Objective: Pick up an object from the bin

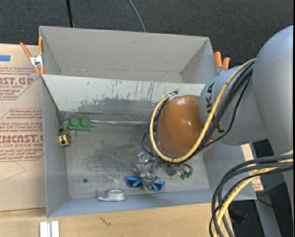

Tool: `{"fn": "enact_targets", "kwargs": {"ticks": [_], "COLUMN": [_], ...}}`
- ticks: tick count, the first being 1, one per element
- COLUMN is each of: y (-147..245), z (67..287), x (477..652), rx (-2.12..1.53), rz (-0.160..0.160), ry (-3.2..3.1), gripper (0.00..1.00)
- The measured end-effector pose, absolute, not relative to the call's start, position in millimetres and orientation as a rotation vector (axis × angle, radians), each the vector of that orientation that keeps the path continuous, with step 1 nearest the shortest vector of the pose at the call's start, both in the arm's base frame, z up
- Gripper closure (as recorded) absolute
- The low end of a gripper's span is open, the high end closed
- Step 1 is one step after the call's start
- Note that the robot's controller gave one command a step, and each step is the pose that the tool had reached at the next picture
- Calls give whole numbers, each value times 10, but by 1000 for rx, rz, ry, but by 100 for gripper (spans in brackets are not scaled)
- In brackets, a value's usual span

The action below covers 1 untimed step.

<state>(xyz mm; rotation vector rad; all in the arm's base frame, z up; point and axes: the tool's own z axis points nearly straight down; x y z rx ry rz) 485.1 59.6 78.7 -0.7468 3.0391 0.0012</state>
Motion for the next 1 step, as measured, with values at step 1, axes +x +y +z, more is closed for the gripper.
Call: {"fn": "enact_targets", "kwargs": {"ticks": [1], "y": [722], "z": [2091], "x": [4811], "rx": [-735], "rz": [0], "ry": [3046], "gripper": [100]}}
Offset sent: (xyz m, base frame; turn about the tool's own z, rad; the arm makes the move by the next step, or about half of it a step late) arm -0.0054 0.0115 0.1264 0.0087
